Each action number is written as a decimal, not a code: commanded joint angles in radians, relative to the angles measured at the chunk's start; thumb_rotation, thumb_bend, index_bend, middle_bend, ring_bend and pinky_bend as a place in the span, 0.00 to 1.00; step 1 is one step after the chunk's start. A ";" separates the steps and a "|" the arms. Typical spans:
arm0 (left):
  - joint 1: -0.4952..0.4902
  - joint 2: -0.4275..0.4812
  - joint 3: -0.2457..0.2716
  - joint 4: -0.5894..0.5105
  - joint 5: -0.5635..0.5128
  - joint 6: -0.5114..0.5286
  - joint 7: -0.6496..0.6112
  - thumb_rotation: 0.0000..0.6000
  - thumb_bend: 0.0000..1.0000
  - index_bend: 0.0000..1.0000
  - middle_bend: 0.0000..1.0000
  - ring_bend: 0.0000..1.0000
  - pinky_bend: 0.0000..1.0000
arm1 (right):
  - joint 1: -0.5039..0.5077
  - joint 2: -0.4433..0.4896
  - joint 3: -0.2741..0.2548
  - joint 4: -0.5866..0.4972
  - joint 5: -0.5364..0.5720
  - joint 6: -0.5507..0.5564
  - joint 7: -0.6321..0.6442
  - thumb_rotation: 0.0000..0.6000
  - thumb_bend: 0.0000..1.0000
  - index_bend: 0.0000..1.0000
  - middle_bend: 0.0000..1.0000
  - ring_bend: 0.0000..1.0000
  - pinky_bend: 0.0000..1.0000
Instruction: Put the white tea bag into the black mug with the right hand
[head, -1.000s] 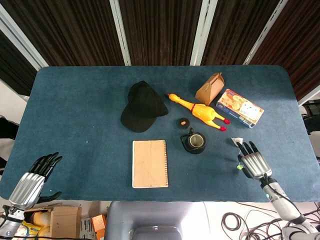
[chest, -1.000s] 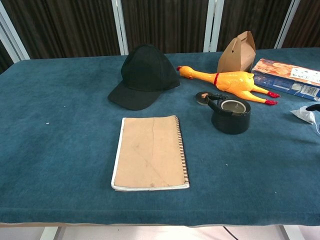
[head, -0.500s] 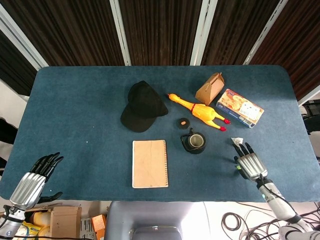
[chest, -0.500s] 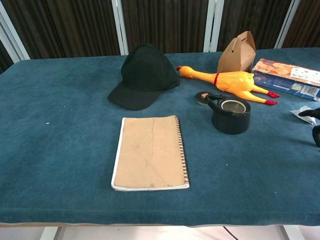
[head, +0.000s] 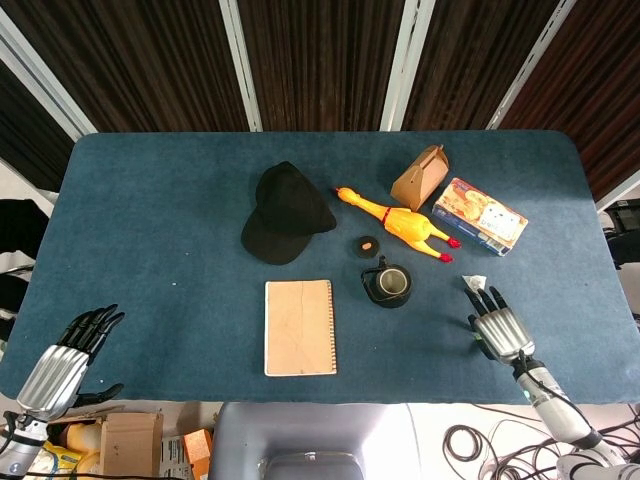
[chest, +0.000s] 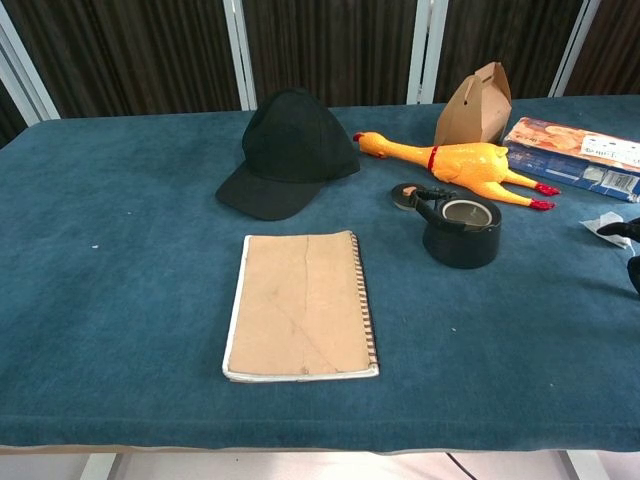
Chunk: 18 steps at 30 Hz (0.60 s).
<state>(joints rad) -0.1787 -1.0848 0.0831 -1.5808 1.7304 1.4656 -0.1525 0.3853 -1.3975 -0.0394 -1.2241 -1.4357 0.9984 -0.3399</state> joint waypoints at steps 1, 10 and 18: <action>0.000 0.000 0.000 0.000 0.000 0.000 0.000 1.00 0.03 0.00 0.00 0.00 0.09 | 0.000 -0.001 -0.001 0.003 -0.001 -0.001 0.001 1.00 0.33 0.54 0.00 0.00 0.00; -0.001 0.000 0.000 0.001 0.000 0.000 -0.001 1.00 0.03 0.00 0.00 0.00 0.09 | 0.001 -0.002 -0.002 0.004 -0.006 0.007 0.003 1.00 0.33 0.56 0.00 0.00 0.00; 0.000 0.000 0.001 0.002 0.002 0.003 -0.003 1.00 0.03 0.00 0.00 0.00 0.09 | 0.000 0.000 -0.003 -0.001 -0.006 0.009 0.001 1.00 0.36 0.58 0.00 0.00 0.00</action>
<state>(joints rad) -0.1790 -1.0848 0.0836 -1.5791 1.7326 1.4684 -0.1554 0.3854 -1.3974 -0.0426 -1.2248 -1.4418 1.0076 -0.3394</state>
